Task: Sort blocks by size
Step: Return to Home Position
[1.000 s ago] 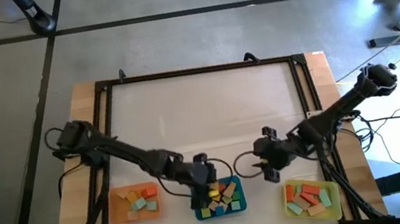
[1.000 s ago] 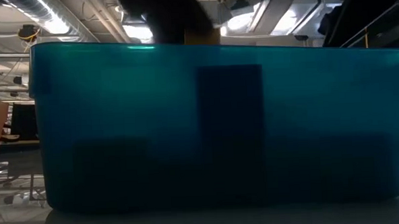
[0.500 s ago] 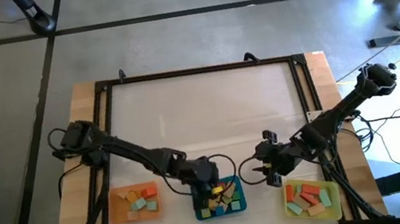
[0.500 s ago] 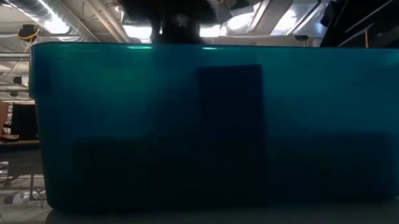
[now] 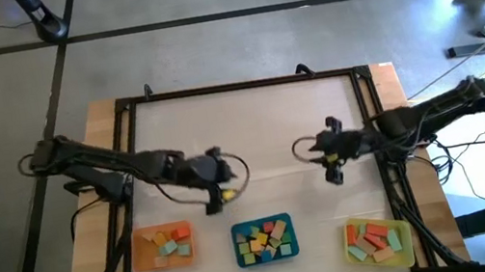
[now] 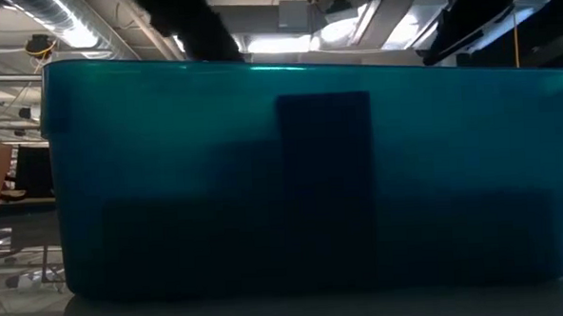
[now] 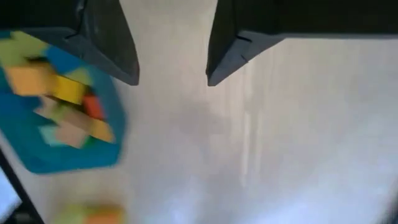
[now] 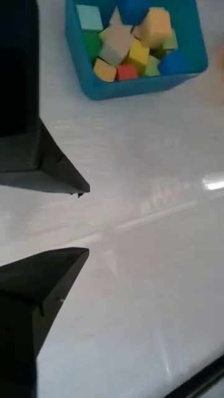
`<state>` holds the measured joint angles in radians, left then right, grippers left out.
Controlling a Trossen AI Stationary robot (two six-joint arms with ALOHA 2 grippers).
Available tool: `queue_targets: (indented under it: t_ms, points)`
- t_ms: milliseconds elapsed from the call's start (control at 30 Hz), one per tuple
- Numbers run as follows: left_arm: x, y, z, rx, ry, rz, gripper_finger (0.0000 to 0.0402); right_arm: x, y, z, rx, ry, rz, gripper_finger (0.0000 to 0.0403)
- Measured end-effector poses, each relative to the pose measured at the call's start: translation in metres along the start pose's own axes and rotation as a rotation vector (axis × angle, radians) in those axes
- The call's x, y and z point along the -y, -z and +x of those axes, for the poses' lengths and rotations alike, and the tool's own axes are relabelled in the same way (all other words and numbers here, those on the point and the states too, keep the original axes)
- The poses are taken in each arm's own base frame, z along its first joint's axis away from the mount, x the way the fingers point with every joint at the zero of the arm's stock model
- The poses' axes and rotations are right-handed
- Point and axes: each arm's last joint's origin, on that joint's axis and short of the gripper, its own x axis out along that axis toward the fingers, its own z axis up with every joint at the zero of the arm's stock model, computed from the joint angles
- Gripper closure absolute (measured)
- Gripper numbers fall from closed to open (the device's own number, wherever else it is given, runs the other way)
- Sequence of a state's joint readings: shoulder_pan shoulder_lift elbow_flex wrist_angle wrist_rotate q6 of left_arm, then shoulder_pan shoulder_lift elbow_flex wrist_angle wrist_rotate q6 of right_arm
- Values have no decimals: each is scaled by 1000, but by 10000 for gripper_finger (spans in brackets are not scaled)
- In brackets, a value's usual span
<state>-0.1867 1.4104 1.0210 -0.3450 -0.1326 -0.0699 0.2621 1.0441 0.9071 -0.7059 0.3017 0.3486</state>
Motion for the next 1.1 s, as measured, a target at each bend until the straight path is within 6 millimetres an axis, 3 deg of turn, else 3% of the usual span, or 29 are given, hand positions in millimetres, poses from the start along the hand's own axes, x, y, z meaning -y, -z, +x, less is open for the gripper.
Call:
queue_targets:
  t_ms: [233, 433, 833, 1000, 1100]
  points:
    - [-38, 37, -31, 192, -65, -48, 277, 30, 5, -11, 122, -29, 9, 297]
    - [-57, 69, -51, 304, -142, -82, 312, 50, 17, -17, 243, 17, 67, 323]
    - [-56, 142, -57, 528, -166, -125, 371, 63, 74, -19, 603, -35, 186, 354]
    - [-55, 164, -56, 516, -226, -118, 385, 68, 93, -14, 616, 55, 229, 354]
    - [-56, 171, -55, 493, -272, -126, 389, 69, 94, -13, 633, 51, 283, 354]
